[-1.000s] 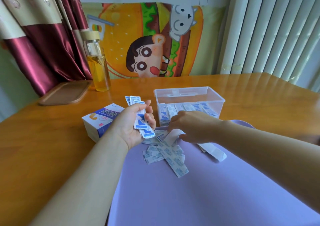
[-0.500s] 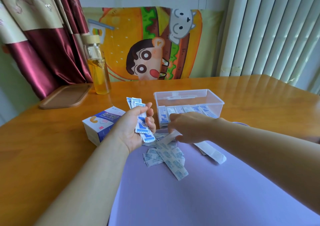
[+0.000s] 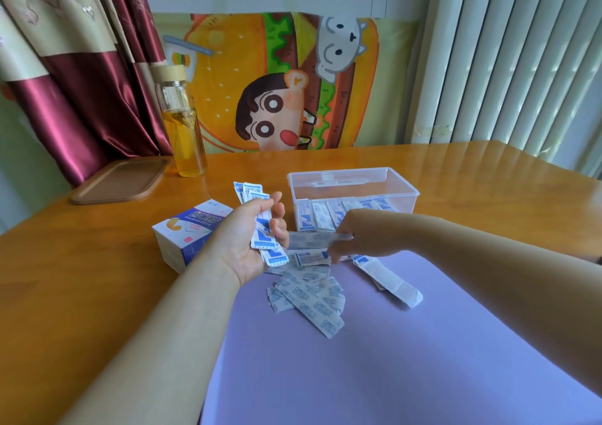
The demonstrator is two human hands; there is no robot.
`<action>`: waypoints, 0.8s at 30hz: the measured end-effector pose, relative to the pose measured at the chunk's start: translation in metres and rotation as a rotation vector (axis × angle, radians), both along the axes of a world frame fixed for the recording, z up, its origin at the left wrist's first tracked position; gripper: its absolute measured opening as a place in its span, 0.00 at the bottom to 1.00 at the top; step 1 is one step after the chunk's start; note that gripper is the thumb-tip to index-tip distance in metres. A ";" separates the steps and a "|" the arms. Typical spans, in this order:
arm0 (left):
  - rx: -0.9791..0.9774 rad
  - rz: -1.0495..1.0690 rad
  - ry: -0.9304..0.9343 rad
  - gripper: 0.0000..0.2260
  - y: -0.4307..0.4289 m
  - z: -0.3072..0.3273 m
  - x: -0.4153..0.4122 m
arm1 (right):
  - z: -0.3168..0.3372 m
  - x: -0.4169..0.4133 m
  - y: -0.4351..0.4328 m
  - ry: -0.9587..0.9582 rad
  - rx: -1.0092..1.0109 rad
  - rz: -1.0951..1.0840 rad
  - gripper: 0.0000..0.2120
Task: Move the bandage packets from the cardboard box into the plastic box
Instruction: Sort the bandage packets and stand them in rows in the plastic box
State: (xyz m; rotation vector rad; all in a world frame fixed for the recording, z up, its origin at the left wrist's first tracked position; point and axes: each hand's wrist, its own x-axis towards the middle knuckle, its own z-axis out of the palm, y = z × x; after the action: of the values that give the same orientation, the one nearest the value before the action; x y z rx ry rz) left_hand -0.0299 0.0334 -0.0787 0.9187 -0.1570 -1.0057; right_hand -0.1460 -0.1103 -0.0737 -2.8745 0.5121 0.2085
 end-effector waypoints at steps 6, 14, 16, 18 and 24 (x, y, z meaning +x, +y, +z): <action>-0.033 0.060 0.051 0.08 0.000 0.000 0.002 | 0.013 -0.008 0.021 0.235 0.407 -0.017 0.21; -0.066 0.185 0.095 0.04 -0.002 0.002 0.000 | -0.002 0.006 0.002 0.002 -0.124 0.008 0.16; -0.050 0.167 0.099 0.05 -0.002 0.002 0.000 | -0.008 0.006 0.005 0.105 -0.148 0.023 0.19; -0.030 0.115 0.093 0.06 -0.003 0.001 0.001 | -0.009 0.007 0.005 0.100 -0.143 0.008 0.20; -0.095 0.084 0.088 0.10 -0.002 0.002 0.002 | -0.011 0.005 0.002 0.052 -0.182 0.013 0.17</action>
State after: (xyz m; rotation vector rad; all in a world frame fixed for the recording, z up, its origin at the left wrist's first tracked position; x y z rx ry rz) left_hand -0.0277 0.0311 -0.0763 0.7877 -0.0908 -0.9509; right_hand -0.1410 -0.1080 -0.0850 -3.0565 0.5491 0.2517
